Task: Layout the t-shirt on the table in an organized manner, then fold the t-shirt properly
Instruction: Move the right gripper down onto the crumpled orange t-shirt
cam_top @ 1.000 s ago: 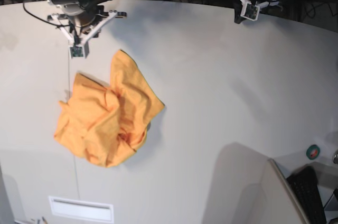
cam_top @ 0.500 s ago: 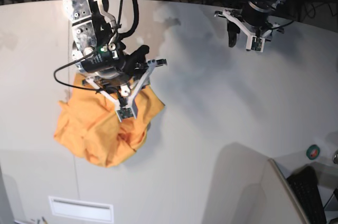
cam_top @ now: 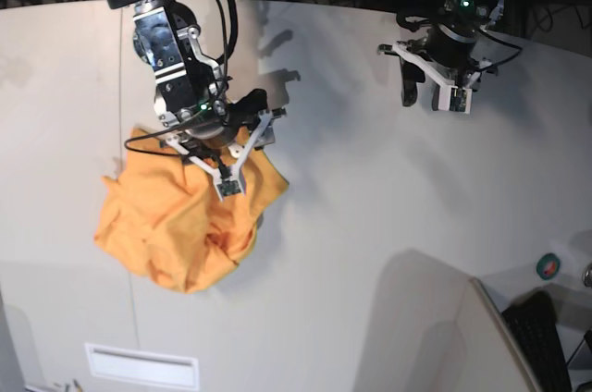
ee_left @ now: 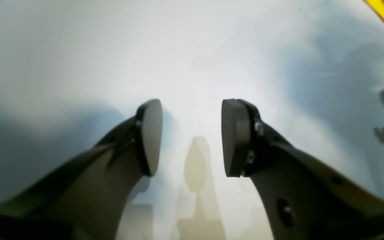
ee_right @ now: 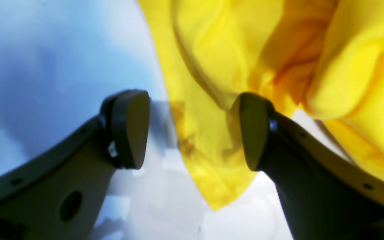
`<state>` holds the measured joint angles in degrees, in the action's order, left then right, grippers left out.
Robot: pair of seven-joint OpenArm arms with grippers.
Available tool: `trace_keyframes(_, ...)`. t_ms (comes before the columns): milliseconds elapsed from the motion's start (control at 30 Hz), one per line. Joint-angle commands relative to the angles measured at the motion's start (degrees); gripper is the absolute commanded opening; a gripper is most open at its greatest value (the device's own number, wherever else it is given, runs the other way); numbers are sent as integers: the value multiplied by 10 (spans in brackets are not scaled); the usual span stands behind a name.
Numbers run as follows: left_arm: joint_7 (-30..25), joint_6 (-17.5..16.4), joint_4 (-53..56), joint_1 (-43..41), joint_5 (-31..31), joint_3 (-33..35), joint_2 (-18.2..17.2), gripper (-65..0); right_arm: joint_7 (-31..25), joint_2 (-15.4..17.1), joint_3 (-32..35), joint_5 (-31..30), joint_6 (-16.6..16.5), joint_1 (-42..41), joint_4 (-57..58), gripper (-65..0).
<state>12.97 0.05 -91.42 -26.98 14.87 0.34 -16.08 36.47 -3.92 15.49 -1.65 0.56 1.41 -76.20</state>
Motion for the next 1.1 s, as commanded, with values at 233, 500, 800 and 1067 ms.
trace_keyframes(233, -19, 3, -9, 10, 1, -6, -7, -375, -22, -8, 99, -3, -1, 13, 40, -293)
trace_keyframes(500, -18, 3, -6, 21, 0, -6, -8, -375, -20, 2, 141, -1, 9, 55, -102, -294)
trace_keyframes(800, -16, 3, -8, 38, 0, 5, 18, -482, -20, 35, 74, -3, 192, 95, -271, -288)
trace_keyframes(1067, -15, 3, 39, 99, -2, 89, 43, -619, -22, 32, 38, -4, 223, 65, -223, -230)
